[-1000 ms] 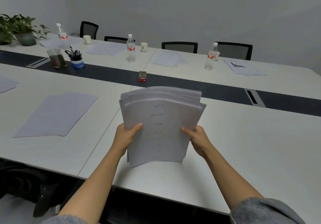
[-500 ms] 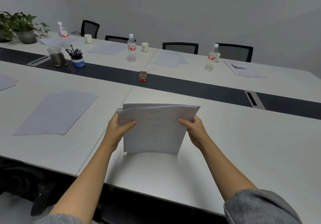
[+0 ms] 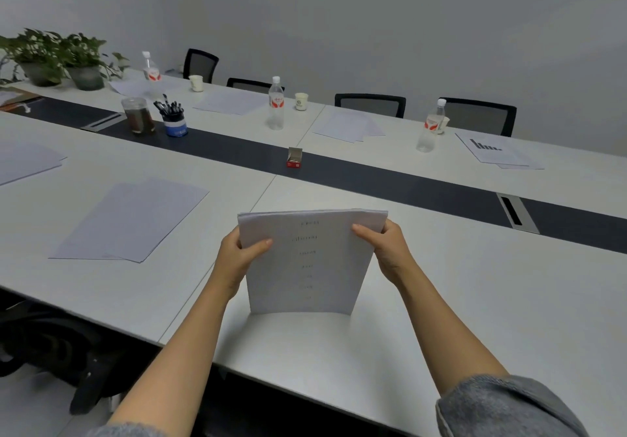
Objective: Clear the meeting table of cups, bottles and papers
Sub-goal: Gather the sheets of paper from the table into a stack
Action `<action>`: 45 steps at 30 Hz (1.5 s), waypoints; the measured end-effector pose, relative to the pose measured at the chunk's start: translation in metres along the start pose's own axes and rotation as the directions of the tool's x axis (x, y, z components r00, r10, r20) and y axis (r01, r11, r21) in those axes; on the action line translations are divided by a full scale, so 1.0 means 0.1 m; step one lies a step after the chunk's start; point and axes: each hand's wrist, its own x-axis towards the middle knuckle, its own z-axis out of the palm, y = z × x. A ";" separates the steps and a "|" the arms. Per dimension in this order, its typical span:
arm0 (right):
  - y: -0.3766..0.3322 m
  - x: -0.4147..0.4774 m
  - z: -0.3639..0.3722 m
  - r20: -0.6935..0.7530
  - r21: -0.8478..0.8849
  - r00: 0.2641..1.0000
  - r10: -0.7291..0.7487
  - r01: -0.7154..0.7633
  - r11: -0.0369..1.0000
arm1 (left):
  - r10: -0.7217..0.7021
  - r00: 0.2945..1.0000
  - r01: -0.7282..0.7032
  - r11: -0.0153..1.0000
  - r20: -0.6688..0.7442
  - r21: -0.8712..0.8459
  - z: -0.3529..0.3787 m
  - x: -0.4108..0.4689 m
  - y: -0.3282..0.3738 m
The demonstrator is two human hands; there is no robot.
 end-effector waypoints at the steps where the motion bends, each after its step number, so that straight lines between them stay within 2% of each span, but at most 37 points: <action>1: 0.02 0.00 0.01 0.016 -0.004 1.000 0.006 -0.006 1.000 | -0.018 1.000 0.018 1.000 -0.007 -0.011 0.01 -0.02 -0.03; 7: 0.09 -0.03 0.08 0.069 0.012 0.997 0.028 -0.029 0.999 | -0.093 0.977 0.086 0.995 -0.194 -0.045 0.13 -0.11 0.00; 10: 0.17 -0.06 0.11 0.159 -0.087 0.984 0.076 -0.063 0.994 | -0.098 0.944 0.064 0.991 -0.314 -0.117 0.03 -0.15 0.17; 13: 0.29 -0.10 0.15 0.282 -0.254 0.945 0.166 -0.093 0.963 | -0.075 0.889 -0.021 0.979 -0.452 -0.204 -0.16 -0.23 0.37; 17: 0.51 -0.13 0.31 0.410 -0.363 0.878 0.247 -0.091 0.927 | -0.106 0.817 -0.053 0.965 -0.567 -0.256 -0.45 -0.37 0.56; 19: 0.59 -0.14 0.48 0.439 -0.411 0.862 0.255 -0.060 0.910 | -0.129 0.775 -0.069 0.956 -0.618 -0.285 -0.58 -0.46 0.62; 22: 0.63 -0.21 0.73 0.420 -0.374 0.877 0.233 -0.067 0.925 | -0.164 0.715 -0.123 0.927 -0.680 -0.353 -0.80 -0.59 0.65; 24: 0.66 -0.29 0.87 0.396 -0.292 0.883 0.250 -0.137 0.947 | -0.192 0.744 -0.061 0.934 -0.640 -0.351 -0.95 -0.69 0.61; 27: 0.67 -0.38 1.12 0.380 -0.155 0.876 0.297 -0.256 0.954 | -0.293 0.800 0.173 0.948 -0.524 -0.266 -1.13 -0.91 0.39; 30: 0.64 -0.40 1.38 0.332 -0.076 0.878 0.346 -0.341 0.937 | -0.424 0.808 0.377 0.906 -0.410 -0.195 -1.19 -1.10 0.15; 32: 0.66 -0.43 1.53 0.310 -0.103 0.871 0.381 -0.368 0.924 | -0.456 0.791 0.440 0.887 -0.409 -0.139 -1.23 -1.19 0.07; 36: 0.77 -0.56 1.91 0.318 -0.172 0.844 0.432 -0.397 0.901 | -0.385 0.795 0.428 0.904 -0.469 -0.016 -1.59 -1.32 -0.03; 45: 0.64 -0.86 3.22 0.455 -0.062 0.778 0.432 -0.456 0.888 | -0.221 0.849 0.284 0.957 -0.480 0.060 -2.99 -1.49 0.27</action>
